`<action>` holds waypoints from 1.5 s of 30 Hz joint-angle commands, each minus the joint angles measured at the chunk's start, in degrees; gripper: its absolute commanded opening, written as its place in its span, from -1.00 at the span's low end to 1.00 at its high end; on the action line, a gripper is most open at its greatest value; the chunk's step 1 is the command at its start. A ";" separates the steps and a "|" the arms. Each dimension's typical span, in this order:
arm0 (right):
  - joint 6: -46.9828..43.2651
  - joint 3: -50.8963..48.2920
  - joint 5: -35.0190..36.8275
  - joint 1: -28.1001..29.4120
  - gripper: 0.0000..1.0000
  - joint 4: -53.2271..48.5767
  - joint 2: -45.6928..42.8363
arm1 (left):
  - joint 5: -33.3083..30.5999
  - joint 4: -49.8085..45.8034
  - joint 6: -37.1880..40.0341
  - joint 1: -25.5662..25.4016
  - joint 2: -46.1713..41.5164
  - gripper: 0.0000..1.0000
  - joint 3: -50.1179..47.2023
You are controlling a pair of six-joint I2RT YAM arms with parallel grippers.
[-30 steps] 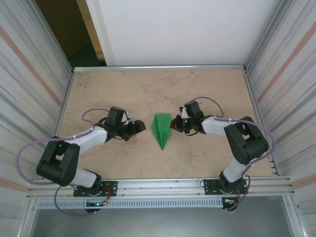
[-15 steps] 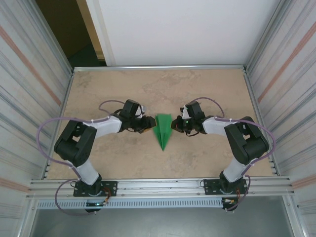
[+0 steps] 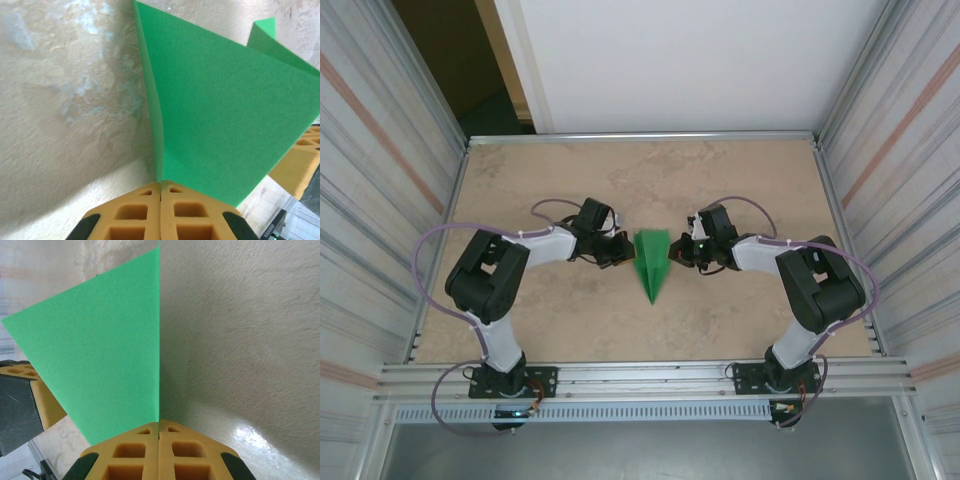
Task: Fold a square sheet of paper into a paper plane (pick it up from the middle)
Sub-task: Move the paper plane to the top-center of the table.
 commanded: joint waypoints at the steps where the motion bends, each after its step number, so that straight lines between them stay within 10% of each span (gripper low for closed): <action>1: -2.35 0.14 1.32 -0.47 -0.92 -2.40 -2.57 | -3.42 -2.36 1.55 -0.33 -3.99 -0.93 -0.31; 11: -1.44 1.07 2.77 -0.13 -0.82 -5.04 0.25 | -4.71 1.59 -1.95 -0.34 -4.07 -0.95 -3.82; 26: -4.99 3.26 16.88 6.93 0.07 -18.22 -11.11 | -4.25 0.63 -1.89 -0.31 -3.97 -0.95 -3.64; 45: -4.93 11.28 16.36 18.66 0.10 -17.03 2.57 | -3.05 0.27 -1.97 -0.28 -3.24 -0.94 -3.56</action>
